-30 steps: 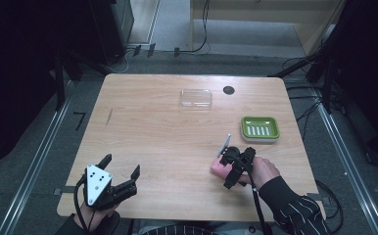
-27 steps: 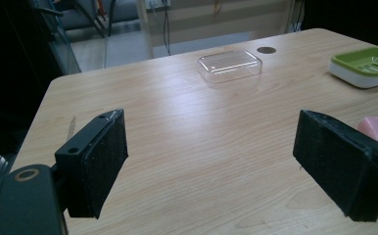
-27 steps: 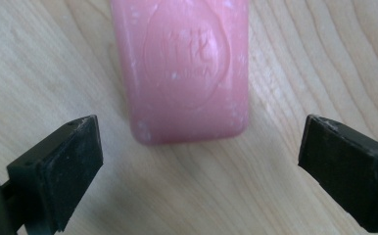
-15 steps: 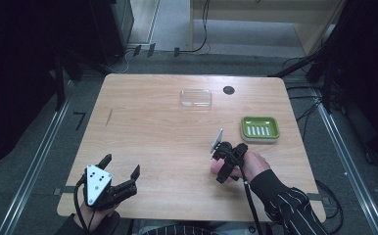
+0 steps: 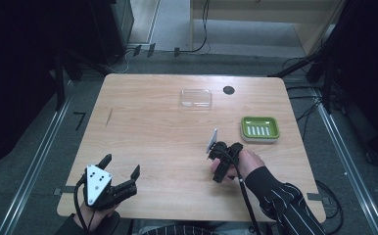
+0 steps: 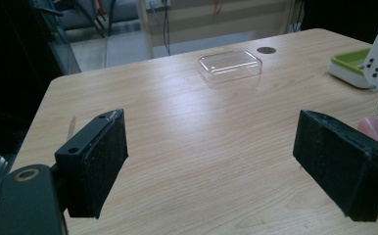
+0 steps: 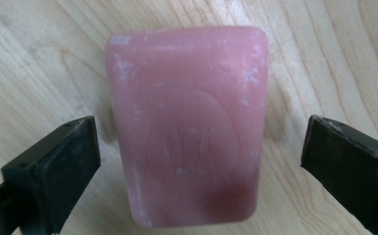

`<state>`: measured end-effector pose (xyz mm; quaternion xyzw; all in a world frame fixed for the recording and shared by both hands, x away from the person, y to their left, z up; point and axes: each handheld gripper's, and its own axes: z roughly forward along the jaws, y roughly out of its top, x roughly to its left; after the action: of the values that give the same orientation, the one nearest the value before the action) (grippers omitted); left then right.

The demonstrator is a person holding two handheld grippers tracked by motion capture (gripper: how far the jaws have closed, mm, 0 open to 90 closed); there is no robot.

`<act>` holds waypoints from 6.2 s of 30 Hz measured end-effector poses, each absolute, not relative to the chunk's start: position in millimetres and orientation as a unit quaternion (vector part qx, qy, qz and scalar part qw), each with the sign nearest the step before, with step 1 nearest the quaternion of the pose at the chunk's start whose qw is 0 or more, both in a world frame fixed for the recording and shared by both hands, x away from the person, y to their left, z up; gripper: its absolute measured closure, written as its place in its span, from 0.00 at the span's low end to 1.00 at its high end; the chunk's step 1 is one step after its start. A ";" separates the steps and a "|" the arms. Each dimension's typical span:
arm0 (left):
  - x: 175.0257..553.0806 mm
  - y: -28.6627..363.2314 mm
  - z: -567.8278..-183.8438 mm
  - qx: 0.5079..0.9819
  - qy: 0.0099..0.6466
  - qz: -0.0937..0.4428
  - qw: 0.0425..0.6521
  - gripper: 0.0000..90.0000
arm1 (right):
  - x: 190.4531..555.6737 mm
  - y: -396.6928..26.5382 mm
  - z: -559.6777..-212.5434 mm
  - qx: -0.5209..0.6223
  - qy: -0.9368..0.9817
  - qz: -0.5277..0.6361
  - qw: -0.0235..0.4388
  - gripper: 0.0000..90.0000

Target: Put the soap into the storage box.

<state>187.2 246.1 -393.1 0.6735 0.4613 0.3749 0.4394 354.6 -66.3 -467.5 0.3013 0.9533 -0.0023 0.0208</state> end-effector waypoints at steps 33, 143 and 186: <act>187.1 246.1 -393.0 0.673 0.462 0.375 0.440 0.15 | 352.8 -63.9 -469.5 0.280 0.960 0.002 0.005 0.20; 187.4 245.7 -393.0 0.673 0.463 0.374 0.439 0.15 | 371.0 -158.0 -432.2 0.247 0.968 -0.008 0.049 0.43; 187.7 245.8 -393.0 0.673 0.464 0.374 0.437 0.15 | 402.8 -181.9 -405.6 0.201 0.977 0.007 0.064 0.43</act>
<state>187.7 245.8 -393.0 0.6734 0.4643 0.3739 0.4372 402.8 -181.9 -405.6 0.2010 0.9775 0.0065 0.0641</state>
